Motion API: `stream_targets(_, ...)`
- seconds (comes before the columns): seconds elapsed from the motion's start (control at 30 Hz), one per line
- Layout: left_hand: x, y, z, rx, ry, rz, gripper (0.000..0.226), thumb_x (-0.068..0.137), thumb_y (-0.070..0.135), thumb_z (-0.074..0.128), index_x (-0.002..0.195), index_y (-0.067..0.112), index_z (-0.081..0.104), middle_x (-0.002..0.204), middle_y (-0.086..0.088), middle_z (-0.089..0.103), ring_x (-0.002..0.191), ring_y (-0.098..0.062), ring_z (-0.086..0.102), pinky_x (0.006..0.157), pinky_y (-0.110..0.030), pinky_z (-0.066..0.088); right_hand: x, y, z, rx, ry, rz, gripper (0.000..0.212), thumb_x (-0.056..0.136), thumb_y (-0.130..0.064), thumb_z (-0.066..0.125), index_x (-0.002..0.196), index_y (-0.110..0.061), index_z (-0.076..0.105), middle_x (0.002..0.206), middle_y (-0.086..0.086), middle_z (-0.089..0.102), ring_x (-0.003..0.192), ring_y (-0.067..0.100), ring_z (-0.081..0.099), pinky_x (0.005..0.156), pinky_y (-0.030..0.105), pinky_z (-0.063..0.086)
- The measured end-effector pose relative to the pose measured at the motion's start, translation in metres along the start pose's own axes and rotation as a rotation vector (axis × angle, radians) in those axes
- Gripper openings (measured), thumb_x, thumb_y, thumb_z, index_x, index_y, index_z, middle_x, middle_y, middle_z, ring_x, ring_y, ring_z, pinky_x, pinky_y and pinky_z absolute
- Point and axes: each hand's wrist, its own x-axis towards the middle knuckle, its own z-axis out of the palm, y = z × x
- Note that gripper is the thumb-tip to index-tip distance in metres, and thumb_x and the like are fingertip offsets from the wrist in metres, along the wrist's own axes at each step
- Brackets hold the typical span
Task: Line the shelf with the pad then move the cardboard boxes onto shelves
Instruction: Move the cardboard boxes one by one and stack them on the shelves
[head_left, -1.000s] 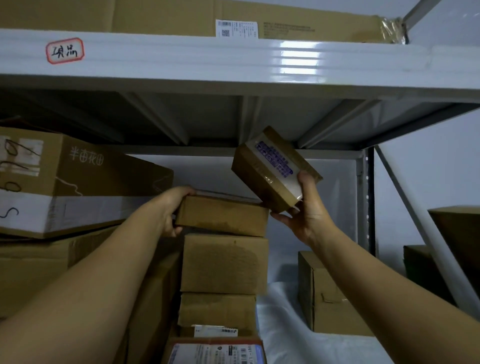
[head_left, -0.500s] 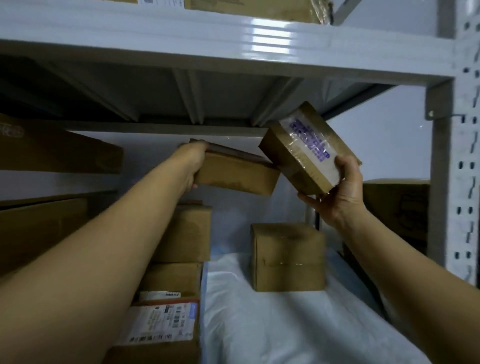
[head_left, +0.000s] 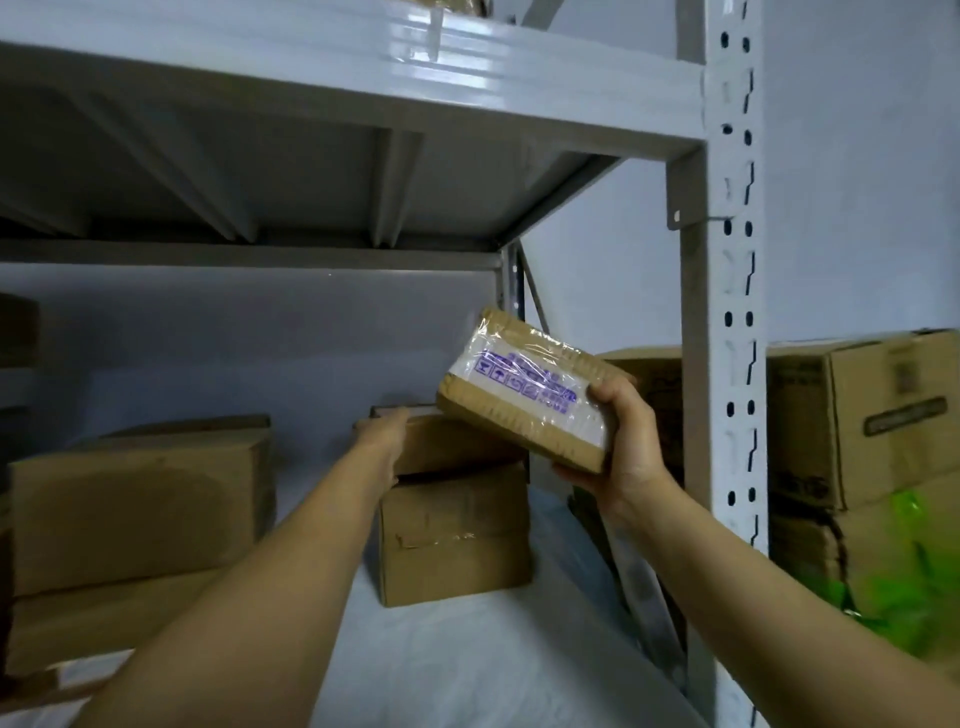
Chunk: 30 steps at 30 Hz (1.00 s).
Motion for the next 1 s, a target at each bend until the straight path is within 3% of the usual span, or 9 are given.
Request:
stream_targets(0.23, 0.074, -0.04, 0.002, 0.142, 0.124, 0.097, 0.103, 0.052, 0.079, 0.03, 0.125, 0.011, 0.057, 0.128, -0.015, 0.058, 0.114, -0.038, 0.054, 0.099, -0.051, 0.044, 0.001, 0.013, -0.004, 0.031, -0.091, 0.034, 0.022, 0.088, -0.03, 0.043, 0.086, -0.019, 0.062, 0.068, -0.001, 0.072, 0.063, 0.016, 0.066, 0.062, 0.025, 0.043)
stream_targets(0.37, 0.014, -0.034, -0.011, 0.09, 0.193, 0.107, 0.092, 0.072, 0.077, 0.018, 0.118, 0.01, 0.063, 0.121, -0.017, 0.062, 0.108, -0.038, 0.056, 0.098, -0.051, 0.044, -0.003, 0.017, -0.003, 0.034, -0.147, 0.067, 0.02, 0.092, -0.02, 0.04, 0.093, -0.013, 0.059, 0.068, 0.002, 0.071, 0.056, 0.011, 0.068, 0.048, 0.019, 0.051)
stream_targets(0.47, -0.054, -0.018, -0.021, 0.149, 0.322, 0.208, 0.064, 0.098, 0.045, 0.02, 0.117, -0.001, 0.062, 0.126, -0.025, 0.058, 0.114, -0.039, 0.052, 0.095, -0.043, 0.038, -0.01, 0.026, -0.003, -0.02, -0.161, 0.125, 0.019, 0.09, -0.019, 0.043, 0.093, -0.012, 0.06, 0.07, 0.003, 0.071, 0.059, 0.013, 0.068, 0.049, 0.02, 0.051)
stream_targets(0.63, -0.122, -0.026, -0.027, -0.006, 0.018, 0.225, 0.061, 0.081, 0.07, 0.039, 0.057, 0.018, 0.059, 0.079, -0.018, 0.071, 0.079, -0.037, 0.065, 0.077, -0.043, 0.053, -0.02, 0.04, -0.009, -0.135, -0.166, 0.238, 0.014, 0.087, -0.016, 0.046, 0.092, -0.013, 0.059, 0.07, 0.002, 0.072, 0.072, 0.02, 0.066, 0.071, 0.032, 0.051)
stream_targets(0.67, -0.131, -0.031, -0.029, 0.005, -0.044, 0.2, 0.061, 0.073, 0.074, 0.044, 0.056, 0.018, 0.061, 0.066, -0.011, 0.069, 0.069, -0.033, 0.064, 0.073, -0.042, 0.054, -0.023, 0.043, -0.011, -0.154, -0.163, 0.277, 0.014, 0.086, -0.015, 0.047, 0.094, -0.011, 0.058, 0.072, 0.004, 0.072, 0.074, 0.022, 0.066, 0.074, 0.035, 0.051)
stream_targets(0.73, -0.143, -0.04, -0.031, 0.034, -0.117, 0.172, 0.06, 0.062, 0.075, 0.05, 0.07, 0.018, 0.069, 0.071, -0.004, 0.07, 0.072, -0.025, 0.066, 0.075, -0.042, 0.056, -0.026, 0.05, -0.016, -0.197, -0.156, 0.352, 0.022, 0.086, -0.015, 0.05, 0.106, -0.009, 0.056, 0.084, 0.01, 0.071, 0.079, 0.026, 0.067, 0.078, 0.04, 0.053)
stream_targets(0.83, -0.147, -0.056, -0.032, 0.082, -0.236, 0.091, 0.037, 0.078, 0.054, 0.061, 0.089, 0.019, 0.069, 0.079, -0.002, 0.074, 0.077, -0.02, 0.068, 0.075, -0.036, 0.056, -0.03, 0.057, -0.024, -0.328, -0.158, 0.387, 0.032, 0.086, -0.012, 0.055, 0.118, -0.016, 0.051, 0.104, 0.014, 0.067, 0.089, 0.028, 0.067, 0.074, 0.04, 0.055)
stream_targets(0.93, -0.149, -0.066, -0.032, 0.141, -0.265, 0.072, 0.01, 0.086, 0.022, 0.066, 0.082, 0.016, 0.061, 0.075, -0.002, 0.071, 0.071, -0.016, 0.067, 0.069, -0.033, 0.055, -0.033, 0.065, -0.024, -0.462, -0.158, 0.413, 0.031, 0.085, -0.009, 0.06, 0.112, -0.021, 0.052, 0.103, 0.007, 0.066, 0.093, 0.023, 0.066, 0.084, 0.038, 0.054)
stream_targets(1.0, -0.149, -0.071, -0.033, 0.176, -0.258, 0.052, 0.016, 0.087, 0.008, 0.065, 0.078, 0.017, 0.055, 0.077, -0.002, 0.068, 0.07, -0.016, 0.065, 0.06, -0.03, 0.053, -0.036, 0.069, -0.021, -0.507, -0.167, 0.454, 0.017, 0.086, -0.019, 0.062, 0.1, -0.025, 0.055, 0.1, 0.004, 0.068, 0.095, 0.022, 0.066, 0.093, 0.039, 0.051)
